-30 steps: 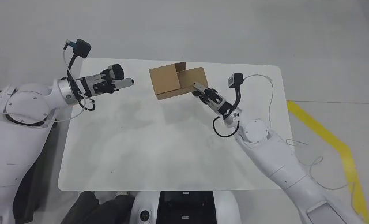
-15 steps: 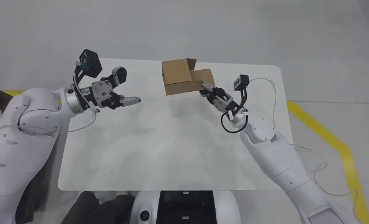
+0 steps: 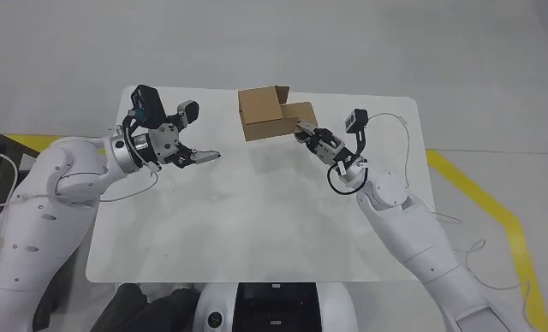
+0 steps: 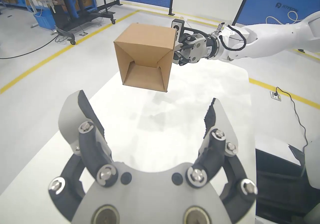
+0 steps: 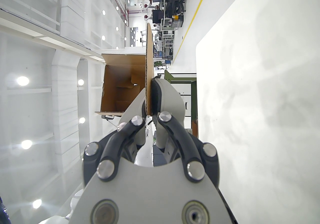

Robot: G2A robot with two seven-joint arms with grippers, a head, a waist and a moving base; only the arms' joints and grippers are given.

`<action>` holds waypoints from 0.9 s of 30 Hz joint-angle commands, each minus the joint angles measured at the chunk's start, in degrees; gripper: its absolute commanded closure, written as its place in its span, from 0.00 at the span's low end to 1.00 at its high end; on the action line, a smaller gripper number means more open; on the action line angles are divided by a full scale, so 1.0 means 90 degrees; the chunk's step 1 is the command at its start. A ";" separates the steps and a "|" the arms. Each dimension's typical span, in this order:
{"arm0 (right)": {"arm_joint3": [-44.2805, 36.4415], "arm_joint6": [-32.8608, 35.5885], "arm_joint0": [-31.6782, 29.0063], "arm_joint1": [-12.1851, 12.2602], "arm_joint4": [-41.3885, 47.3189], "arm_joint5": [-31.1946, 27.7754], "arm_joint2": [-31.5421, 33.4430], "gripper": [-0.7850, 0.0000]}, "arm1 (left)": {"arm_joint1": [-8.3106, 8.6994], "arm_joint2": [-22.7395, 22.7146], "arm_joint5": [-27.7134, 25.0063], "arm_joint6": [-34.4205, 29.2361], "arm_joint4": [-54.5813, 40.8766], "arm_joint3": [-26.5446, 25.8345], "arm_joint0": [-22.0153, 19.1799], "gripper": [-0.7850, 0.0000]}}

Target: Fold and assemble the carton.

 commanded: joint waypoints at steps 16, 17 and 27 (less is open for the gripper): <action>-0.0280 -0.0217 -0.0237 -0.0017 -0.0280 0.0209 0.0076 1.00 | -0.0111 -0.0011 -0.0170 0.1272 0.1226 0.0133 0.0146 0.00; -0.0317 -0.0240 -0.0271 -0.0015 -0.0332 0.0260 0.0097 1.00 | -0.0130 0.0050 -0.0175 0.1403 0.1427 0.0192 0.0134 0.00; -0.0929 -0.0447 -0.0770 0.0030 -0.0990 0.0494 0.0296 1.00 | -0.0347 0.1048 -0.0536 0.1766 0.2217 0.0770 -0.0427 0.00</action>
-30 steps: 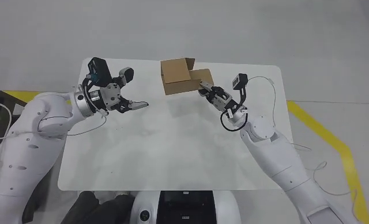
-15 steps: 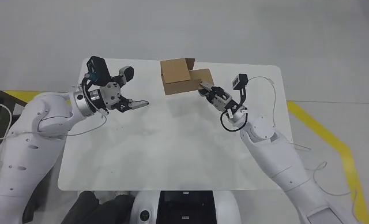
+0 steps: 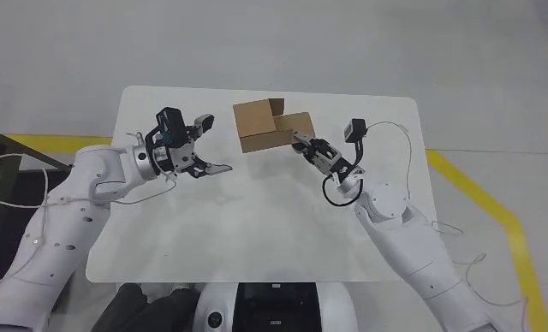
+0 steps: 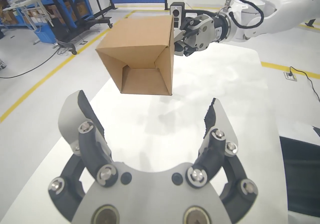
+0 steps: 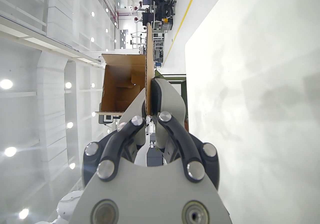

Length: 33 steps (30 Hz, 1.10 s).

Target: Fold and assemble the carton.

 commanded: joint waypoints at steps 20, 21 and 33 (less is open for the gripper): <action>-0.0738 -0.0134 -0.0687 -0.0020 -0.0359 -0.0011 0.0283 1.00 | -0.0364 0.1046 -0.0041 -0.0102 -0.0046 0.0773 -0.0930 0.00; -0.0744 -0.0118 -0.0688 -0.0026 -0.0365 -0.0002 0.0278 1.00 | -0.0374 0.1066 -0.0077 -0.0129 -0.0093 0.0805 -0.0957 0.00; -0.0654 -0.0074 -0.0672 -0.0091 -0.0467 -0.0002 0.0304 1.00 | -0.0444 0.1221 -0.0615 -0.0552 -0.0714 0.1054 -0.1137 0.00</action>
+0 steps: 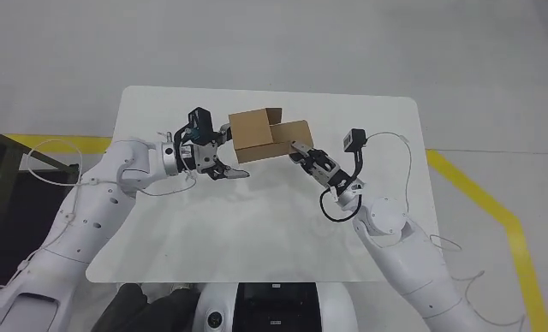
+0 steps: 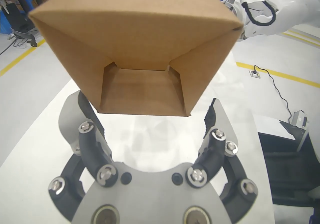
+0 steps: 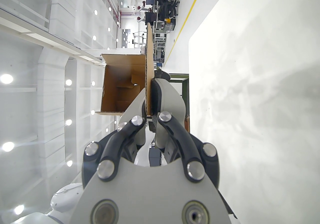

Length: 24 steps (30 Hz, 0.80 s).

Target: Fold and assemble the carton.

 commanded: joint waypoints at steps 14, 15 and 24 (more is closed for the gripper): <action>0.0049 0.0096 -0.0040 -0.0068 -0.0069 -0.0093 0.0044 1.00 | 0.0014 0.0108 -0.0066 -0.0572 -0.0664 0.0010 -0.0091 0.03; 0.0048 0.0110 -0.0042 -0.0072 -0.0076 -0.0102 0.0045 1.00 | 0.0016 0.0113 -0.0066 -0.0594 -0.0686 0.0007 -0.0094 0.05; 0.0085 0.0161 -0.0037 -0.0113 -0.0126 -0.0141 0.0062 1.00 | 0.0039 0.0132 -0.0066 -0.0670 -0.0779 -0.0010 -0.0087 0.22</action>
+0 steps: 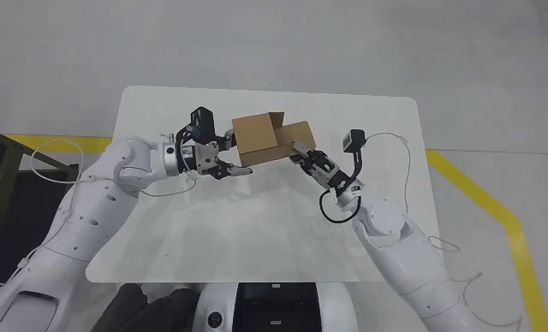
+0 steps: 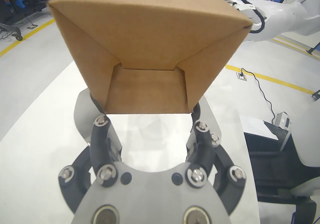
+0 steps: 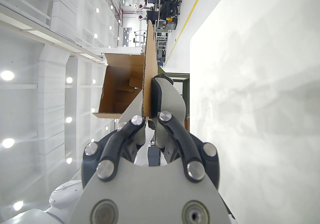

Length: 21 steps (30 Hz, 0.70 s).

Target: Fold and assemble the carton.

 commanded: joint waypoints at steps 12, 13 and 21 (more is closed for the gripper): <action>0.0082 0.0076 0.0042 -0.0063 -0.0044 -0.0005 -0.0007 1.00 | 0.0032 0.0047 0.0000 -0.0054 -0.0174 0.0004 -0.0011 0.39; 0.0090 0.0072 0.0045 -0.0067 -0.0058 -0.0003 -0.0003 1.00 | 0.0035 0.0052 0.0000 -0.0060 -0.0183 0.0004 -0.0016 0.47; 0.0131 0.0072 0.0072 -0.0102 -0.0067 0.0061 0.0022 0.57 | 0.0056 0.0082 0.0000 -0.0085 -0.0221 0.0044 -0.0035 0.48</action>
